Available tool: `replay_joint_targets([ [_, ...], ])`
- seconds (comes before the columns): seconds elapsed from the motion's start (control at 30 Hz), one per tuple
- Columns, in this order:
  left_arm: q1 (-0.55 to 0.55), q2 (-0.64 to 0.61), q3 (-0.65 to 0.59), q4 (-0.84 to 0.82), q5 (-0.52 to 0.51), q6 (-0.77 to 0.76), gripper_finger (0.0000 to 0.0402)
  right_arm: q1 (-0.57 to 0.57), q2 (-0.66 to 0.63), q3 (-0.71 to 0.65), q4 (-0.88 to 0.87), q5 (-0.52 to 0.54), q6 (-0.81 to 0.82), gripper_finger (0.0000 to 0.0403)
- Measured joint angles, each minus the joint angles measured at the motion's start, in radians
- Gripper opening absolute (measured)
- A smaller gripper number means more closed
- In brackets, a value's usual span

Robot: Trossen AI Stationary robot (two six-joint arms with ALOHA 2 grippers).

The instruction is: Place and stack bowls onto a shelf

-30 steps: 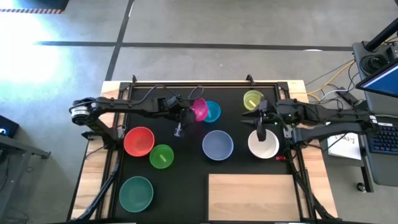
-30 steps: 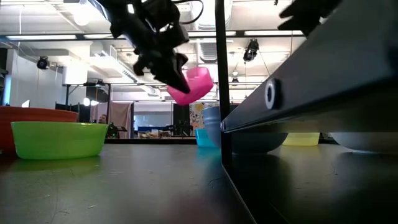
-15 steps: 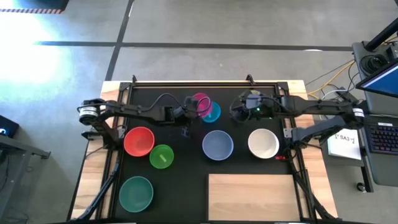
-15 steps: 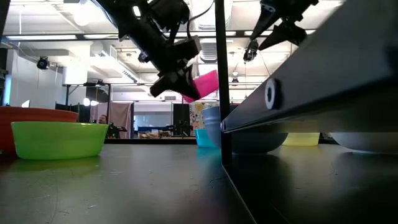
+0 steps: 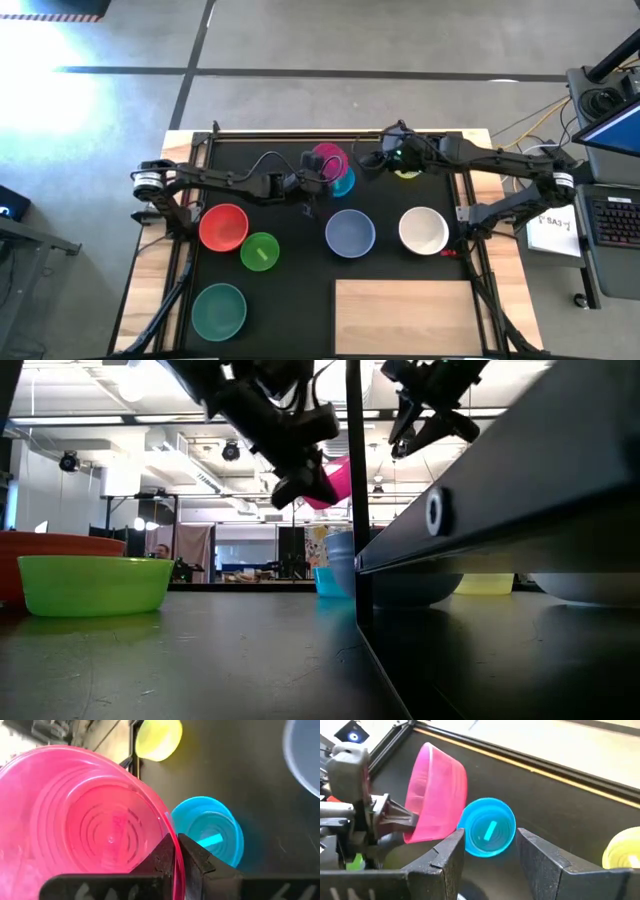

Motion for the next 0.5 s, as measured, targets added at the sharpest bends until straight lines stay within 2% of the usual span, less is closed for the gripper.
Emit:
replay_joint_targets([
  [0.13, 0.001, 0.067, 0.106, -0.076, -0.04, -0.096, 0.0, -0.005, 0.035, 0.011, 0.062, 0.001, -0.054, 0.0166],
  [0.27, 0.001, 0.167, 0.218, -0.188, -0.209, -0.201, 0.0, -0.004, 0.06, 0.032, 0.099, 0.041, -0.113, 0.0166],
  [0.37, 0.003, 0.205, 0.245, -0.187, -0.325, -0.249, 0.0, -0.009, 0.068, 0.034, 0.094, 0.092, -0.153, 0.0166],
  [0.5, 0.006, 0.211, 0.219, -0.088, -0.268, -0.258, 0.0, -0.019, 0.071, 0.034, 0.096, 0.136, -0.196, 0.0166],
])
